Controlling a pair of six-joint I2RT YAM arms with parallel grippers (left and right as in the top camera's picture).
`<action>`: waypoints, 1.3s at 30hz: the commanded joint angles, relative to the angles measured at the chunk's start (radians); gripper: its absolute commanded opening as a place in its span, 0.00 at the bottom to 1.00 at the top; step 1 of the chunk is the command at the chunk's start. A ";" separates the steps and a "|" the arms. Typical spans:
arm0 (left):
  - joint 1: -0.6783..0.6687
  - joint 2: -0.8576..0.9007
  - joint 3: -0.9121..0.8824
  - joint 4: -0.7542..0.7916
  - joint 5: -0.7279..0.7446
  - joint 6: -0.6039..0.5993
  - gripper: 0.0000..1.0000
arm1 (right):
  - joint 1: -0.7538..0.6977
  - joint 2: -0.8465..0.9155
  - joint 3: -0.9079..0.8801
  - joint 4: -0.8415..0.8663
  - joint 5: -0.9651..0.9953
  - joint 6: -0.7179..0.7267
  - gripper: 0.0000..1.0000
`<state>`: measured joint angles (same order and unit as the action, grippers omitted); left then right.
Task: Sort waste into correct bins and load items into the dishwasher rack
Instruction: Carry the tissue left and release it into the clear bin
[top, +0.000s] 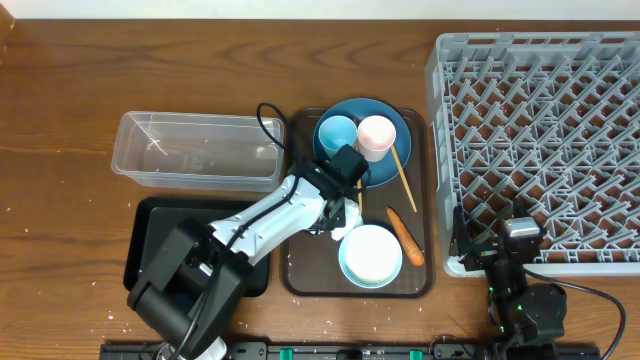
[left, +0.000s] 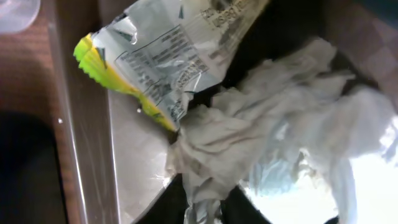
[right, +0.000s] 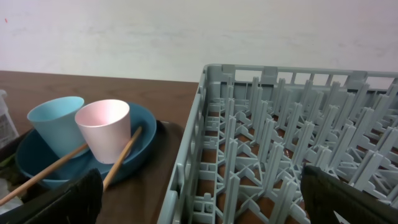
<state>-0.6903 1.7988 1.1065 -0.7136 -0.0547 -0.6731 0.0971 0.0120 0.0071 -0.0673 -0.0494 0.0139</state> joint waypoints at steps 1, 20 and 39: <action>-0.001 0.002 -0.006 -0.013 -0.006 0.006 0.09 | -0.006 -0.005 -0.002 -0.004 0.000 -0.008 0.99; 0.002 -0.449 -0.005 -0.082 -0.130 0.097 0.06 | -0.006 -0.005 -0.002 -0.004 0.000 -0.008 0.99; 0.396 -0.413 -0.005 0.024 -0.365 0.092 0.07 | -0.006 -0.005 -0.002 -0.004 0.001 -0.008 0.99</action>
<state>-0.3401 1.3483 1.1053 -0.6952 -0.3893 -0.5938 0.0971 0.0120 0.0071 -0.0673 -0.0494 0.0139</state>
